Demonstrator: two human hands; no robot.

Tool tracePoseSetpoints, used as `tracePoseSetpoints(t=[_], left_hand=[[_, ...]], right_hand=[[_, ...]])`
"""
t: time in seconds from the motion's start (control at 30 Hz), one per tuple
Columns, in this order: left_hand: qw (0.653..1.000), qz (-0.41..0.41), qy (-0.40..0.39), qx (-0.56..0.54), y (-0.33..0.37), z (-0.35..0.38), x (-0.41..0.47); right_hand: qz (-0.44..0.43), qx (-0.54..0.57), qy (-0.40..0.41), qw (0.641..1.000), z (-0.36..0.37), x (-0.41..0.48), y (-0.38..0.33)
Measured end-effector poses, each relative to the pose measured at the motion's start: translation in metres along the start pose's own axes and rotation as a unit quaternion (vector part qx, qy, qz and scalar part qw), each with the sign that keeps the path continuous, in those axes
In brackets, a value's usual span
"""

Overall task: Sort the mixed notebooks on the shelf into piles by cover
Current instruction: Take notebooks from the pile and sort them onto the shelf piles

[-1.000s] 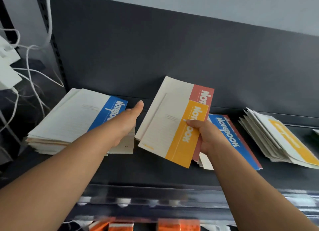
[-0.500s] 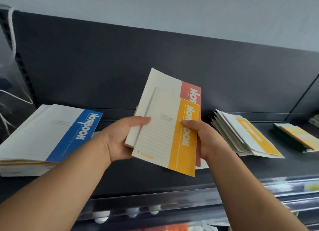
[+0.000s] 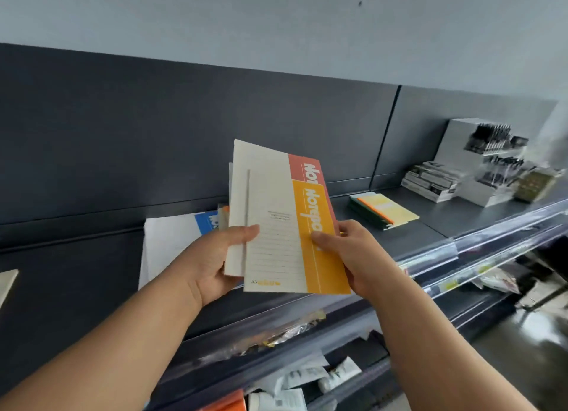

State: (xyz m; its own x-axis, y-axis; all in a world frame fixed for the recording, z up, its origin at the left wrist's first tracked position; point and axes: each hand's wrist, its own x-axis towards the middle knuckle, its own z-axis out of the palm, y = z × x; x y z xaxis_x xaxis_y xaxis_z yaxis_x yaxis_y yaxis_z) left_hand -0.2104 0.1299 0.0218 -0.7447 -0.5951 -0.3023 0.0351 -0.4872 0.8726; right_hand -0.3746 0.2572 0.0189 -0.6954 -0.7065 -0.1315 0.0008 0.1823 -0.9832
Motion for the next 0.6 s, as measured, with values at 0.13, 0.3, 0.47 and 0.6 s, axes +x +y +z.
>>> tracePoseSetpoints(t=[0.13, 0.3, 0.47, 0.6], left_hand=[[0.999, -0.002, -0.026, -0.022, 0.002, 0.032, 0.015], [0.999, -0.028, -0.017, 0.014, 0.016, 0.044, 0.046], [0.999, -0.033, -0.020, 0.016, 0.025, 0.047, 0.082], [1.000, -0.006, 0.003, -0.003, 0.033, 0.043, 0.098]], right_hand=[[-0.010, -0.009, 0.026, 1.000, -0.038, 0.017, 0.000], [-0.002, 0.024, 0.036, 0.999, -0.055, 0.049, -0.001], [0.017, 0.069, 0.026, 0.997, -0.061, 0.075, -0.004], [0.008, 0.078, 0.040, 0.996, -0.074, 0.105, -0.012]])
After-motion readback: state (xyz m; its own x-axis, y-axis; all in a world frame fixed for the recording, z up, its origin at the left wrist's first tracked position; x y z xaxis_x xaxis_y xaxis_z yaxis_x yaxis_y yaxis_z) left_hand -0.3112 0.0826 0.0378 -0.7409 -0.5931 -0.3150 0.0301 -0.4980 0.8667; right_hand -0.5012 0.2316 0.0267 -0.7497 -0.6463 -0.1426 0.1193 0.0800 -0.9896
